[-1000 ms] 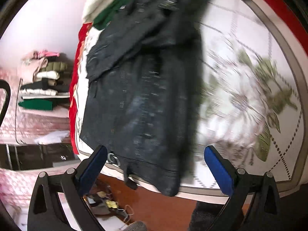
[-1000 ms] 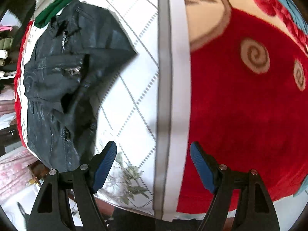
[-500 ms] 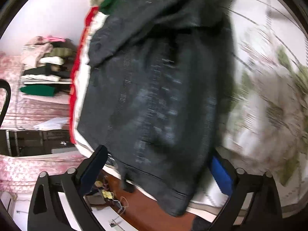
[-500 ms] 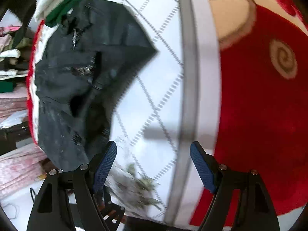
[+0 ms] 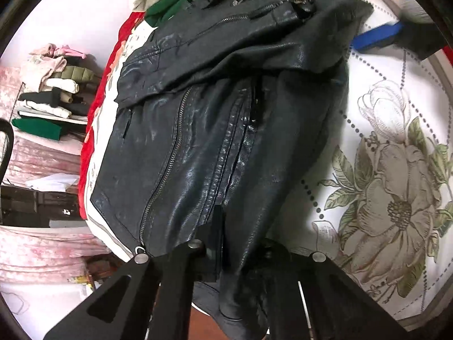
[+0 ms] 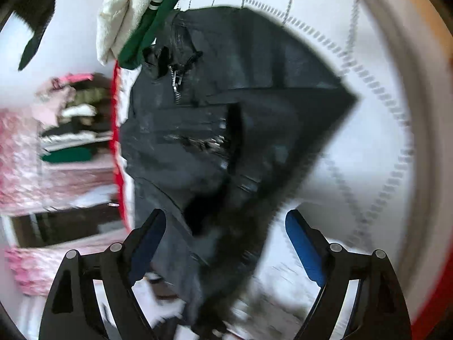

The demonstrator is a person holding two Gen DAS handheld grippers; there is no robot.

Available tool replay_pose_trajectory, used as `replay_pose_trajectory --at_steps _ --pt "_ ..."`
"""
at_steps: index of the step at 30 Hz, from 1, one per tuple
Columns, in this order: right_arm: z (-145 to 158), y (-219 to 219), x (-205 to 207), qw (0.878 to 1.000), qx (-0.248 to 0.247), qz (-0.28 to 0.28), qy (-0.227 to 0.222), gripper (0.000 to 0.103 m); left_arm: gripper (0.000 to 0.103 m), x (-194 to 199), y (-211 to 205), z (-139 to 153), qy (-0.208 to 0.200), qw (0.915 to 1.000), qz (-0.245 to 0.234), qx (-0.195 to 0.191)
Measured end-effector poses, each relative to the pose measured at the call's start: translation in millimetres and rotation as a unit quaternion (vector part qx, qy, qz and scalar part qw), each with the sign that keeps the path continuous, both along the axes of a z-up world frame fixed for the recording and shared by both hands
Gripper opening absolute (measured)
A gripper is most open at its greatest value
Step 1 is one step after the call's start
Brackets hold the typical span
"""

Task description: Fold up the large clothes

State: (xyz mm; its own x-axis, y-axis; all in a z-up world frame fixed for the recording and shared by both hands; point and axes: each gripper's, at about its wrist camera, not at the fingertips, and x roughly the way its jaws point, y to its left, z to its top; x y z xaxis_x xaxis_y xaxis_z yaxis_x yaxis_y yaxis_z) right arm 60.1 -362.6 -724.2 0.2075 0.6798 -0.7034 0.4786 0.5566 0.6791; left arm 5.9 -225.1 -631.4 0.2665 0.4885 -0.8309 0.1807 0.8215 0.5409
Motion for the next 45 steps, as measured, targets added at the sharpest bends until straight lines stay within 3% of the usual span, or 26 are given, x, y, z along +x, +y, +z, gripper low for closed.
replay_pose_trajectory --at_steps 2,3,4,5,6,9,11,19,25,30,35,37,38,40,41,42,43,45 --pt "-16.3 10.6 8.8 0.999 0.027 -0.012 0.015 0.088 0.006 0.1 2.0 6.0 -0.006 0.9999 -0.001 -0.009" --pt "-21.4 15.8 12.4 0.999 0.044 -0.023 0.014 0.082 0.005 0.2 3.3 8.9 -0.008 0.9999 -0.001 -0.013" --pt "-24.0 20.5 16.9 0.998 0.047 -0.031 0.010 0.068 0.005 0.5 4.8 12.4 -0.011 0.9998 0.000 -0.017" --pt "-26.1 23.9 21.3 0.999 0.033 -0.028 0.019 0.038 0.005 0.2 7.6 19.2 -0.016 0.9996 -0.001 -0.022" --pt "-26.0 27.9 23.9 0.999 0.025 -0.024 0.022 0.031 0.005 0.2 8.9 24.5 -0.020 0.9994 -0.002 -0.026" --pt "-8.4 24.9 18.2 0.999 0.020 -0.027 0.015 0.020 0.005 -3.8 15.5 46.7 -0.031 0.9984 -0.003 -0.046" --pt "16.6 14.7 10.5 0.999 0.013 -0.027 0.013 0.018 0.004 -10.4 20.4 66.7 -0.034 0.9972 -0.009 -0.066" --pt "141.3 17.7 -15.4 0.996 -0.087 0.027 -0.005 0.017 0.004 -33.1 51.3 145.4 -0.023 0.9855 -0.041 -0.163" --pt "180.6 75.9 40.3 0.990 -0.130 0.050 -0.001 0.017 0.004 13.0 119.2 159.4 -0.026 0.9755 -0.007 -0.218" --pt "167.8 141.7 107.5 0.982 -0.164 0.089 0.008 0.017 0.009 68.4 195.5 129.1 -0.026 0.9619 0.060 -0.266" --pt "105.7 208.1 174.2 0.967 -0.198 0.149 0.051 0.017 0.012 108.3 261.5 83.3 -0.015 0.9501 0.117 -0.289" --pt "82.5 226.3 190.6 0.961 -0.214 0.164 0.065 0.020 0.013 117.8 284.2 66.6 -0.013 0.9408 0.137 -0.310" --pt "69.6 239.7 200.9 0.954 -0.224 0.185 0.073 0.024 0.017 121.3 295.1 60.6 -0.009 0.9335 0.147 -0.327" --pt "56.3 250.5 209.1 0.949 -0.231 0.196 0.083 0.032 0.045 124.9 313.8 56.3 -0.010 0.9220 0.167 -0.349" --pt "56.1 251.2 209.8 0.951 -0.224 0.195 0.081 0.038 0.078 124.5 321.5 57.8 -0.016 0.9178 0.172 -0.357" --pt "61.1 247.6 207.2 0.958 -0.204 0.188 0.071 0.044 0.092 123.1 328.7 61.6 -0.024 0.9146 0.177 -0.363" --pt "66.5 244.5 205.5 0.964 -0.183 0.181 0.061 0.047 0.092 122.3 332.6 63.8 -0.030 0.9127 0.180 -0.366" --pt "84.7 228.6 193.0 0.979 -0.124 0.156 0.030 0.066 0.092 121.1 339.8 68.5 -0.036 0.9083 0.195 -0.369"
